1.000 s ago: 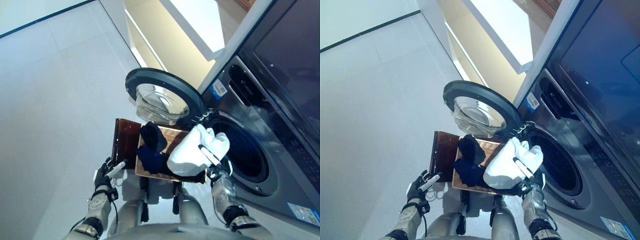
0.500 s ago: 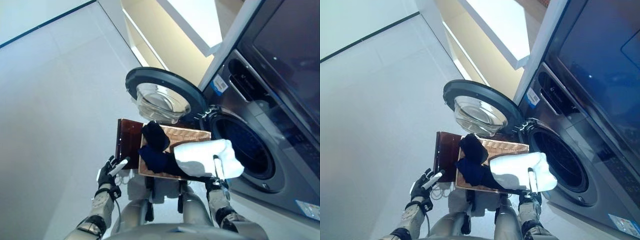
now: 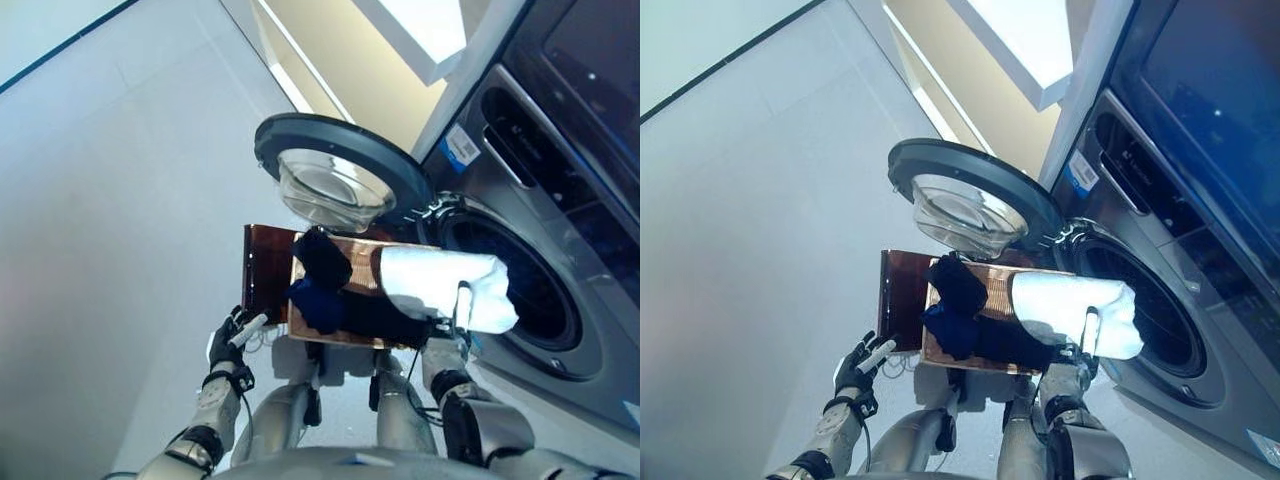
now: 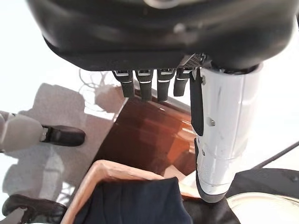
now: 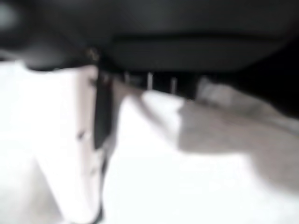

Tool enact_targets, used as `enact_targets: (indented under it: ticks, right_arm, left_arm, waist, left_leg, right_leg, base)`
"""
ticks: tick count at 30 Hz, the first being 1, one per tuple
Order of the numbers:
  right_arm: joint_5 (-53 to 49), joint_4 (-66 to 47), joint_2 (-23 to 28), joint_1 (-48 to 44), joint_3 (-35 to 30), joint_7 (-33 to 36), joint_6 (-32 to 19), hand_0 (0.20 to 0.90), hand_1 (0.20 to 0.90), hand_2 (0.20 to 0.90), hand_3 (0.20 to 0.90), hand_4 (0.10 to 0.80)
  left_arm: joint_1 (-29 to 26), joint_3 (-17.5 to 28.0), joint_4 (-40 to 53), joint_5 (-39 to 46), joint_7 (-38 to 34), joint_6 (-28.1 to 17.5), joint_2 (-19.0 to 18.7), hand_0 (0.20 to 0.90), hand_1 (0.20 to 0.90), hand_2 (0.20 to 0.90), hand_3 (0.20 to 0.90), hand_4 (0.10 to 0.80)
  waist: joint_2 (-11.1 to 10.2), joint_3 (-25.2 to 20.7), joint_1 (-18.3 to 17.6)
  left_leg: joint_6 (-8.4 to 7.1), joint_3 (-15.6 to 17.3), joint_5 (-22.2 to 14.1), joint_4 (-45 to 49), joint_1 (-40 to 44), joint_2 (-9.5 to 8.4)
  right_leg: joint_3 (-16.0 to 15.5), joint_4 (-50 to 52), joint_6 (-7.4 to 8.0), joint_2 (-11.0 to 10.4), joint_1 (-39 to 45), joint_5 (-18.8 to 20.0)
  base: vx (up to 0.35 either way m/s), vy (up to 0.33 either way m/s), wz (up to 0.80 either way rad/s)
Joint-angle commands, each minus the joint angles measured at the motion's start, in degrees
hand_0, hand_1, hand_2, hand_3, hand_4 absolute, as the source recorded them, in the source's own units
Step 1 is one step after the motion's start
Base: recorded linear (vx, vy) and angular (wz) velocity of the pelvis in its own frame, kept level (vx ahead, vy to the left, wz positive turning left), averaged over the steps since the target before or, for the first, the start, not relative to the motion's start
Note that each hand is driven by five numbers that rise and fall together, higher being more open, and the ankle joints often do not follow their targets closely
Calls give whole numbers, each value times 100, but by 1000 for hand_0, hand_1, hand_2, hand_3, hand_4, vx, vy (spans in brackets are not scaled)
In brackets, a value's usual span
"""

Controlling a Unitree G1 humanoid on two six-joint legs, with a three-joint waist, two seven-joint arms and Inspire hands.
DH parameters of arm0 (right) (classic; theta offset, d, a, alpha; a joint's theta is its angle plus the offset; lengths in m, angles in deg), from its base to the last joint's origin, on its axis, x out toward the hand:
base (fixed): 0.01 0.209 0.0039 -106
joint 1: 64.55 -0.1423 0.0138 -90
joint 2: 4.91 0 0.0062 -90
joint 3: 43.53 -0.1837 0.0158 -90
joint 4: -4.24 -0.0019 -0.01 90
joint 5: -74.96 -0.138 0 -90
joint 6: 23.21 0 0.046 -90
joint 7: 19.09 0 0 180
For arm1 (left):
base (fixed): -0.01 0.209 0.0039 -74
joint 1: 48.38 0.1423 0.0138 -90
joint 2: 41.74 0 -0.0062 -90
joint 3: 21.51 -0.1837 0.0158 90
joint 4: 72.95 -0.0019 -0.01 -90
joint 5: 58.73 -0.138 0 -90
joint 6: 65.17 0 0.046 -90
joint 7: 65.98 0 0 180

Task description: Pick up the clothes and place them into the washing machine

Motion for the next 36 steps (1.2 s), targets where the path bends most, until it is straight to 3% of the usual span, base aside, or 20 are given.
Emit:
enact_targets:
  ticks: [1,9,21,29,36]
  right_arm:
    - [-116,-87,724,-445,-464,100,-729,200,200,200,200,300]
    - [-391,125,1363,-1009,-988,444,-1123,200,200,200,200,300]
    - [-526,348,2107,-1115,-1581,813,-1448,200,200,200,200,300]
    - [-337,174,2680,-1338,-1586,857,-1496,200,200,200,200,300]
    - [66,392,3249,-1722,-1608,1574,-1629,200,200,200,200,300]
  left_arm:
    - [-101,-55,144,46,-55,-293,-106,900,900,900,900,800]
    - [1,-155,174,29,-107,-289,-129,900,900,900,900,800]
    - [-13,-144,277,-45,-212,-347,-235,900,900,900,900,800]
    - [104,-133,282,-8,-163,-378,-285,900,900,900,900,800]
    - [103,-316,373,-56,-210,-372,-276,900,900,900,900,800]
  waist:
    - [-83,-12,87]
    - [82,-92,181]
    - [355,-155,167]
    - [533,-146,154]
    - [660,-192,178]
  left_leg:
    - [-362,-94,-431,582,-276,-219]
    - [-389,-116,-350,420,-341,-226]
    - [-428,-83,-300,351,-511,-254]
    - [-445,-33,-268,324,-608,-273]
    - [-477,10,-173,188,-694,-252]
  right_leg:
    - [19,-48,-65,-76,110,-9]
    - [35,-109,-59,-53,-1,-2]
    - [87,-54,-81,-45,-247,-44]
    - [190,138,-109,-53,-483,-96]
    - [238,132,-110,-31,-645,-96]
  base:
    - [46,-11,5]
    - [11,-6,1]
    - [-1,1,0]
    - [-12,9,-4]
    - [-2,-2,-3]
